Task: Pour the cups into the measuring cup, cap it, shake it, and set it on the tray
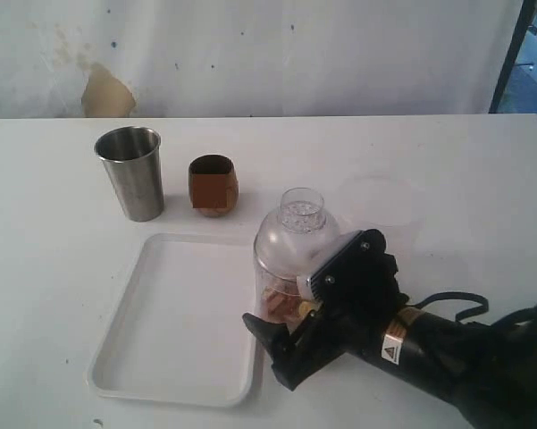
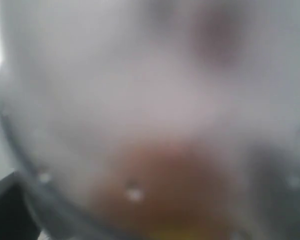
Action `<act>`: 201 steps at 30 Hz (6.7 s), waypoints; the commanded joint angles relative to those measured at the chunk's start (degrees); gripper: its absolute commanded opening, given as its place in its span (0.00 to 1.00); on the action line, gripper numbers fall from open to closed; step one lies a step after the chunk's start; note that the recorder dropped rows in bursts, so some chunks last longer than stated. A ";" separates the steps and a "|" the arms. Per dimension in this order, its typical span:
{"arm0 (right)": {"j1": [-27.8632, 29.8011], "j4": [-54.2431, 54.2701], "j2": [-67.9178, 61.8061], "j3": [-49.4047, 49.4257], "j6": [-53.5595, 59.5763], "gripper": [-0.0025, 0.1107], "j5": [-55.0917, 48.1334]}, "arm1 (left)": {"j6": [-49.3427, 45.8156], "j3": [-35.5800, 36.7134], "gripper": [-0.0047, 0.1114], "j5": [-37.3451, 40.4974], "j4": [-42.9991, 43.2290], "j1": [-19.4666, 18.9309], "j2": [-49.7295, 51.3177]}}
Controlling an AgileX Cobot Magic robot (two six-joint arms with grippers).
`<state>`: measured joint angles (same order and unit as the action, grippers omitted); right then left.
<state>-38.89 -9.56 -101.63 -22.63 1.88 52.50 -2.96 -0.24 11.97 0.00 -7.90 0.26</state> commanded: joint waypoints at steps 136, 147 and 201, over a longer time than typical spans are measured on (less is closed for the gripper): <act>14.20 10.95 41.70 -20.79 0.84 0.02 -40.72 | 0.04 0.24 0.05 -0.43 -0.31 -0.02 -0.26; 20.18 21.44 41.52 -22.84 6.83 0.02 -42.77 | 0.04 0.24 0.05 -0.43 -0.31 -0.02 -0.26; 51.71 -54.27 9.47 -32.21 -4.72 0.02 -8.87 | 0.04 0.24 0.05 -0.43 -0.31 -0.02 -0.26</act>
<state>10.96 -61.50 -89.65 -53.31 -1.97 42.13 -2.96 -0.24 11.97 0.00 -7.90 0.26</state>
